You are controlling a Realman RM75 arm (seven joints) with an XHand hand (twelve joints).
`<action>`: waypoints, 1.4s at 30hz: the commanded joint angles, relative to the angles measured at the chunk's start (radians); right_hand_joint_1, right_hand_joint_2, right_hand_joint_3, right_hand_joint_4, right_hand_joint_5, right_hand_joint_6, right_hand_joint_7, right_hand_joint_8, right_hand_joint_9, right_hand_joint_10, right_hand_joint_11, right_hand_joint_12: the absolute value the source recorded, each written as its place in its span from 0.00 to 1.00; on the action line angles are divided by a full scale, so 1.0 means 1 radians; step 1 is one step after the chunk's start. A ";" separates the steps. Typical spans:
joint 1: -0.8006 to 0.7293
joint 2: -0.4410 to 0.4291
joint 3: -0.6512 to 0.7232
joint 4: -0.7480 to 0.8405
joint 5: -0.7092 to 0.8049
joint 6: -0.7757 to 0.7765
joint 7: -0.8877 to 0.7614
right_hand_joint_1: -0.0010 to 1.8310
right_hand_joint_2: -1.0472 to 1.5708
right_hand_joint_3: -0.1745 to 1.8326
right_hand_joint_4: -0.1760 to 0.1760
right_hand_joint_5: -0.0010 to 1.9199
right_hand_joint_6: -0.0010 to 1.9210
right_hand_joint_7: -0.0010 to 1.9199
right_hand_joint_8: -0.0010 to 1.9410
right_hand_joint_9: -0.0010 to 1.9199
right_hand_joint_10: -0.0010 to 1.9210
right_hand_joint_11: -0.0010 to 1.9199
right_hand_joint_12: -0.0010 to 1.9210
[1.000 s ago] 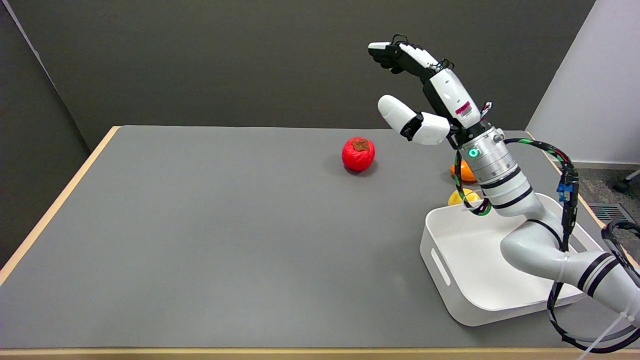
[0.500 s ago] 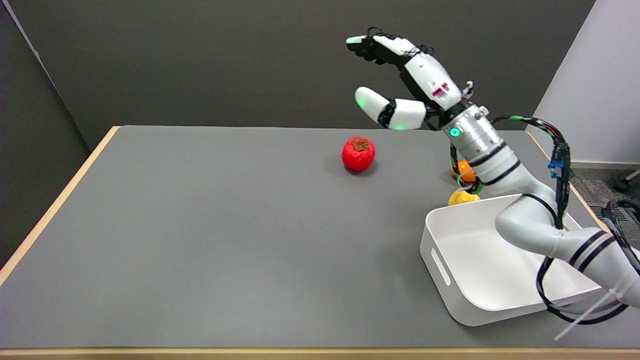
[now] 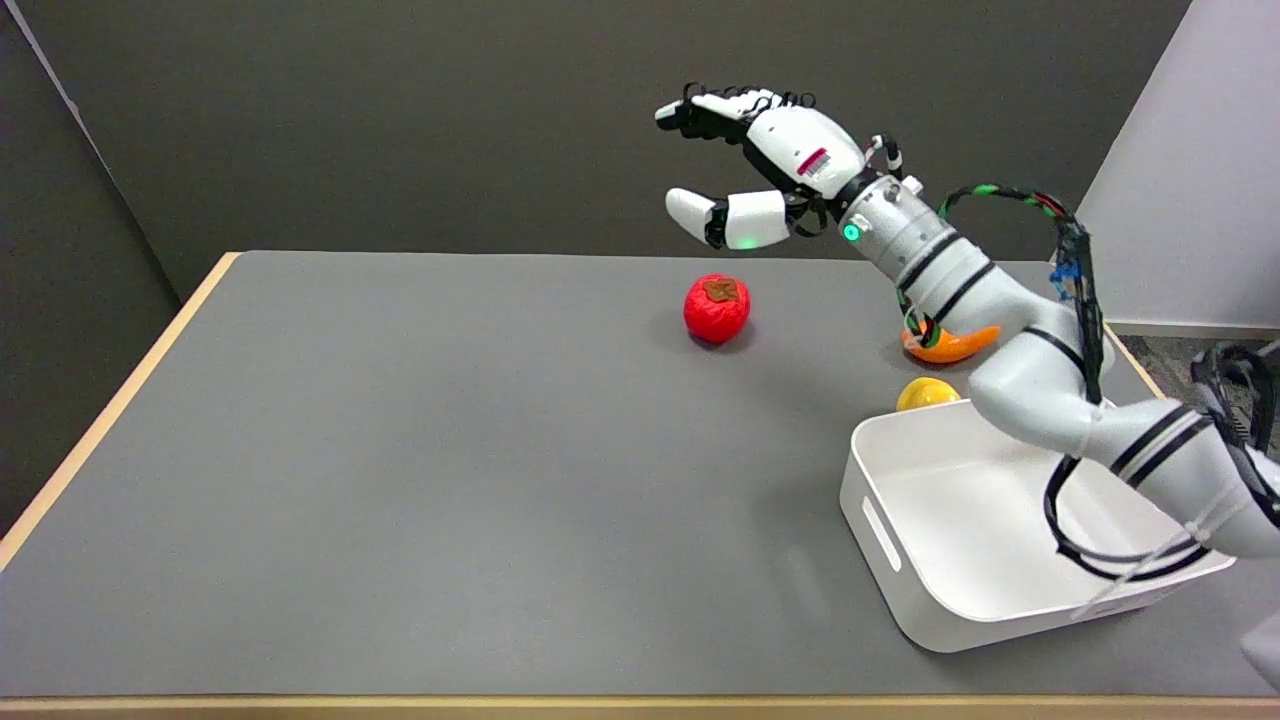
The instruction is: Pick up tomato.
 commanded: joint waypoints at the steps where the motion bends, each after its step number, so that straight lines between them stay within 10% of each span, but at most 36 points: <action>1: 0.207 0.081 -0.122 -0.053 -0.152 -0.487 -0.082 0.13 0.64 0.52 0.79 0.11 0.23 0.16 0.17 0.11 0.35 0.06 0.66; 42: 0.318 -0.147 -0.360 -0.449 -0.005 -0.297 -0.091 0.09 0.60 0.55 0.76 0.06 0.19 0.08 0.13 0.05 0.29 0.02 0.62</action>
